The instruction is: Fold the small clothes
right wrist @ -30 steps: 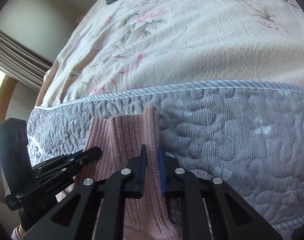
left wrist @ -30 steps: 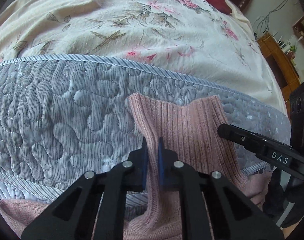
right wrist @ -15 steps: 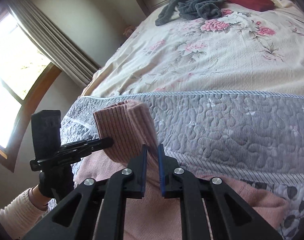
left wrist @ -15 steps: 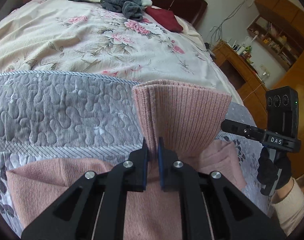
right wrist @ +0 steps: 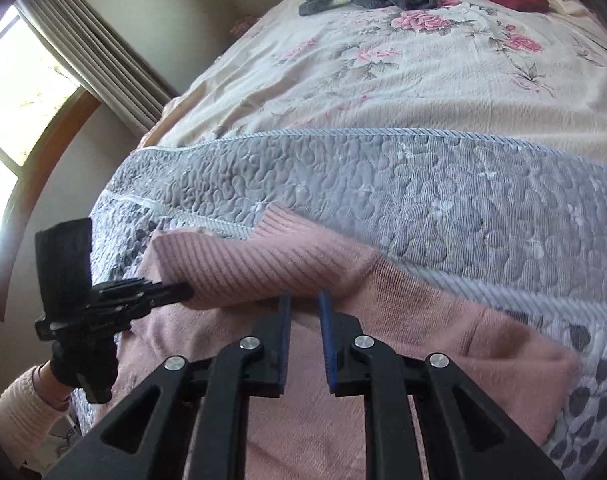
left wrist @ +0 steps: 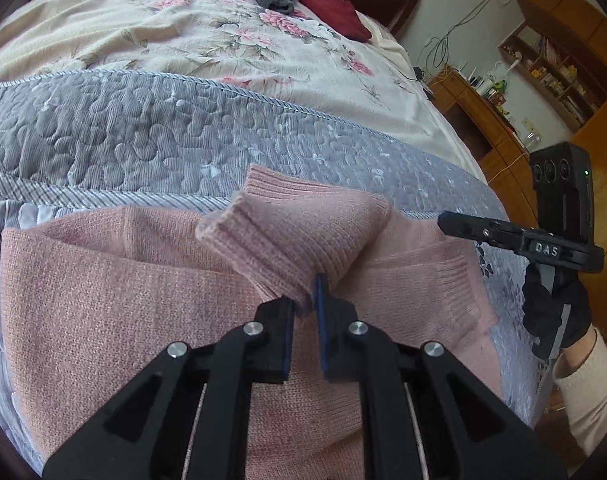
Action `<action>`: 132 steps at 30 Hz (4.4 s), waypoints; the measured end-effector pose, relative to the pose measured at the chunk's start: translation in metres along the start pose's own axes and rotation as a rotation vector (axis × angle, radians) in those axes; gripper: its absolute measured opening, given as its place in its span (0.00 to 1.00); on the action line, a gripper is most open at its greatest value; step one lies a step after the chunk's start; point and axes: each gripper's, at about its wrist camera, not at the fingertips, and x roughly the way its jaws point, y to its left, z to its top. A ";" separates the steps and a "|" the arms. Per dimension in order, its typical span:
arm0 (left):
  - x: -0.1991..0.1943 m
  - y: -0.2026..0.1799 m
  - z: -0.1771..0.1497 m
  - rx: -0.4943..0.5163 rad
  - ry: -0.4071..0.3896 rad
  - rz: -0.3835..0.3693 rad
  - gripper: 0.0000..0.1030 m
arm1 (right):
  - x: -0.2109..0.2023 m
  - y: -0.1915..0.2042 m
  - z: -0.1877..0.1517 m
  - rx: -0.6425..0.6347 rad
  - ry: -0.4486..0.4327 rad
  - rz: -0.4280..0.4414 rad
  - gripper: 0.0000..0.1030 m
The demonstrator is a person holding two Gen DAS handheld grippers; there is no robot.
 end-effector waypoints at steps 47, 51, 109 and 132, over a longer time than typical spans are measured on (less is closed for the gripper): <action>-0.025 0.021 -0.059 -0.073 0.134 -0.103 0.49 | -0.039 -0.004 -0.105 0.131 0.018 0.265 0.46; 0.003 0.016 -0.051 -0.138 0.179 -0.089 0.49 | -0.013 -0.013 -0.100 0.233 0.069 0.231 0.46; -0.258 -0.018 -0.338 -0.085 0.160 0.533 0.68 | -0.202 0.081 -0.428 0.308 0.030 -0.191 0.51; -0.240 -0.004 -0.370 -0.177 0.231 0.375 0.62 | -0.165 0.078 -0.460 0.329 0.106 -0.132 0.43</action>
